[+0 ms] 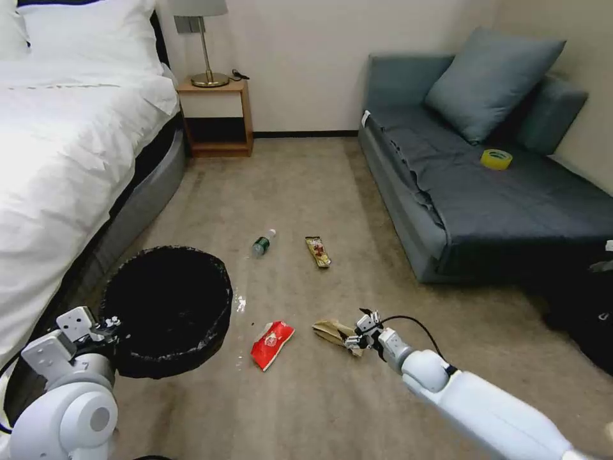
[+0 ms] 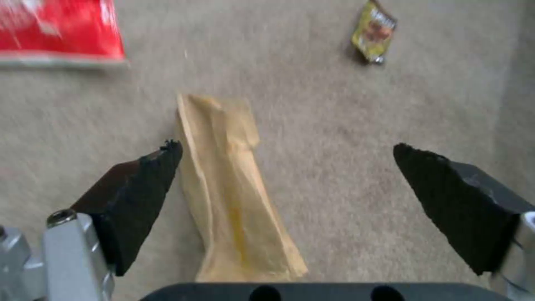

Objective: Pick up the trash bin, then pick up the garbage on the floor and place it into the trash bin.

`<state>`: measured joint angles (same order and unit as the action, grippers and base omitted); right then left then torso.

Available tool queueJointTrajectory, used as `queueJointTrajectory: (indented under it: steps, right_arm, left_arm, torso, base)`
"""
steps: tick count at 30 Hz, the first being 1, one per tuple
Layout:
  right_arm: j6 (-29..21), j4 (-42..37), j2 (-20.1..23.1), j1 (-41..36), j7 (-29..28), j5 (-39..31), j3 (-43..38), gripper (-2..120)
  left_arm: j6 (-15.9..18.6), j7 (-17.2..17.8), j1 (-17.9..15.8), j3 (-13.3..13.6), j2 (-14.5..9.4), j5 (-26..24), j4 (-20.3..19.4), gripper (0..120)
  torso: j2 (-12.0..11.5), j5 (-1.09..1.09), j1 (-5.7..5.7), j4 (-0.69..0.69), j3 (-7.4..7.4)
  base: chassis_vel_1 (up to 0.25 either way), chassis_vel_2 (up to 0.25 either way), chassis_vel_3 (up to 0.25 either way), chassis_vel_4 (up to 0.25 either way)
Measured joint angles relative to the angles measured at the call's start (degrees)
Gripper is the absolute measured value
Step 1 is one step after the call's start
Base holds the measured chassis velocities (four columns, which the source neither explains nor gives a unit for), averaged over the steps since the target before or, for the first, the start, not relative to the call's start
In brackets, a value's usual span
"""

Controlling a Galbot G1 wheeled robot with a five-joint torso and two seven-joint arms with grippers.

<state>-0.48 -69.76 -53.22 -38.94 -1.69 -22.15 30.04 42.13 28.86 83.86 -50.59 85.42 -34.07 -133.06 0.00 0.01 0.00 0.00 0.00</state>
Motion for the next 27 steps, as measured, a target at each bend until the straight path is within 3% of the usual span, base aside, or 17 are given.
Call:
queueJointTrajectory:
  steps: [4, 11, 27]
  right_arm:
    - [1.5, 5.9, -1.3, 2.8, 1.2, 0.4, 5.1, 98]
    - [1.5, 9.7, -3.2, 3.3, 1.5, 1.2, 7.3, 96]
    - [2.3, 11.1, -4.5, 2.6, 0.7, 2.1, 7.9, 36]
  left_arm:
    - [0.0, -0.1, 0.3, -0.6, 0.3, 0.3, -0.3, 3]
    - [0.0, -0.2, 0.7, -0.9, 0.4, 0.6, -0.4, 3]
    - [-0.5, -1.0, 0.4, -1.2, 0.3, 1.8, 0.7, 3]
  torso:
    - [0.0, 0.0, 0.0, 0.0, 0.0]
    - [0.0, -0.02, 0.0, -0.01, 0.0]
    - [0.0, -0.01, 0.0, 0.0, 0.0]
  base:
    - [0.0, 0.0, 0.0, 0.0]
    - [0.0, 0.0, 0.0, 0.0]
    - [0.0, 0.0, 0.0, 0.0]
